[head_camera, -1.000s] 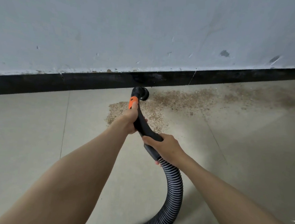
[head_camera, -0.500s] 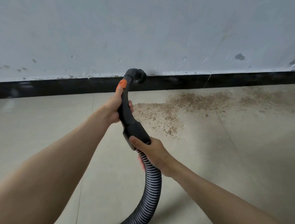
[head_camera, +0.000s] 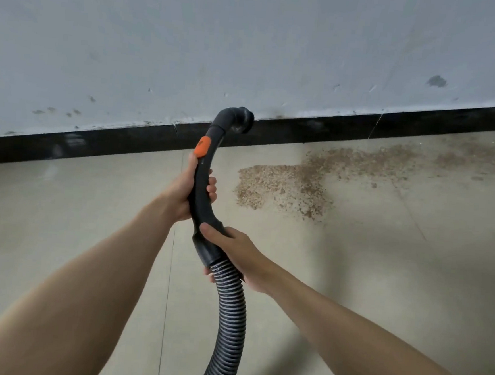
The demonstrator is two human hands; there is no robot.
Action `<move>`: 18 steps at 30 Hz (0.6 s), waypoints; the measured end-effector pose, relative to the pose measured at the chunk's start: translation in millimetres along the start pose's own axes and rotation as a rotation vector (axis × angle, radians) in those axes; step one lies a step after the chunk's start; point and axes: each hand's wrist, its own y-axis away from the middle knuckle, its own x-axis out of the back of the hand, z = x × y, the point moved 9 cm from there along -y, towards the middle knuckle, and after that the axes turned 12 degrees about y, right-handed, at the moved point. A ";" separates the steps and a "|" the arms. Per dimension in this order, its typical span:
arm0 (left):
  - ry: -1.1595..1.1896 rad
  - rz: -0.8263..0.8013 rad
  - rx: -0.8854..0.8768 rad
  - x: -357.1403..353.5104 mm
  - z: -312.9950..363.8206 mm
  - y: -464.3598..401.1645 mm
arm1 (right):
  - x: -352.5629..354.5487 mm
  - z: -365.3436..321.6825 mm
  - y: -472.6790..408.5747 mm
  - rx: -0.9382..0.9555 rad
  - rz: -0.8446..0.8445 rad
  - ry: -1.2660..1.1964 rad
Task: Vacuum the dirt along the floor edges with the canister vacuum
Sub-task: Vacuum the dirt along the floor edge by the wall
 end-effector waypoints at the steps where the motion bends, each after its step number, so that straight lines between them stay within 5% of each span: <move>1: -0.016 -0.004 0.006 -0.7 -3.1 0.1 | 0.1 -0.9 -3.5 0.017 0.036 0.020; 4: -0.131 0.035 0.016 -2.1 -0.9 0.7 | -2.4 0.3 -11.4 0.017 0.125 0.105; 10: -0.424 0.363 -0.093 29.3 13.9 -4.8 | -6.4 10.8 -18.8 -0.034 0.108 0.163; 18: -0.388 0.479 0.048 74.1 -18.5 0.3 | -19.5 40.4 -18.3 -0.162 0.029 0.051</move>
